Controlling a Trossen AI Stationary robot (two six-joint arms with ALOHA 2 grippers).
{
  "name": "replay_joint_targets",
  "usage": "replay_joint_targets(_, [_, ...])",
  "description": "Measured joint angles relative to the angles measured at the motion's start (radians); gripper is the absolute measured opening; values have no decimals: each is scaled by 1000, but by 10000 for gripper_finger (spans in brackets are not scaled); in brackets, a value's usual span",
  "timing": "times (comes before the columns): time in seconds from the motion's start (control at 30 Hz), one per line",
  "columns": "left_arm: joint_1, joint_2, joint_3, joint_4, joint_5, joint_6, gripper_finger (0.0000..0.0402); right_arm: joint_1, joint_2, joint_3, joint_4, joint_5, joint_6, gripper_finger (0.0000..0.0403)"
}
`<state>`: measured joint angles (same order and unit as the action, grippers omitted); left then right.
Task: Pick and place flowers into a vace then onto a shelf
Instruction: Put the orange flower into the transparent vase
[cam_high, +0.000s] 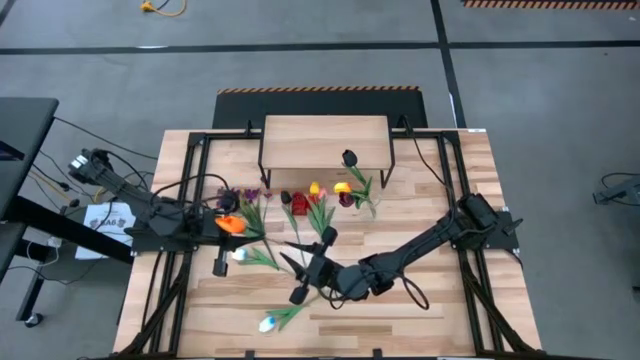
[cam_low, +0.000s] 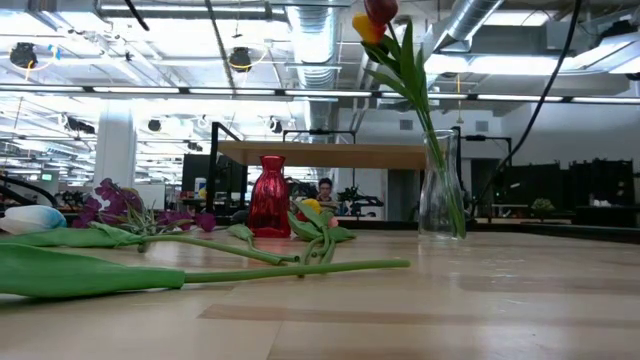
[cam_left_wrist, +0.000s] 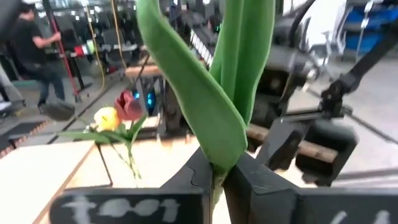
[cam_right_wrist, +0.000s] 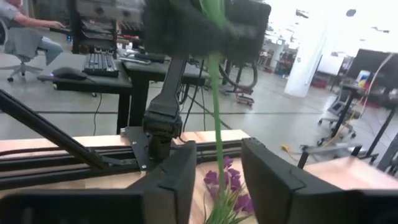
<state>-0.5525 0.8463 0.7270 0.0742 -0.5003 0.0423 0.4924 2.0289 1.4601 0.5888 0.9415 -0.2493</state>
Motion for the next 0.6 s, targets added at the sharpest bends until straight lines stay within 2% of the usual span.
replay_joint_targets(0.17, [33, 14, 16, -40, 57, -26, 1, 5, 0, 56, 3, 2, -94, 154])
replay_joint_targets(0.33, [64, 48, 16, -36, 134, -27, 1, -5, 0, 113, 1, -1, -174, 159])
replay_joint_targets(0.6, [96, 101, 15, -29, 153, -27, 1, -67, 0, 142, -91, -129, -91, 143])
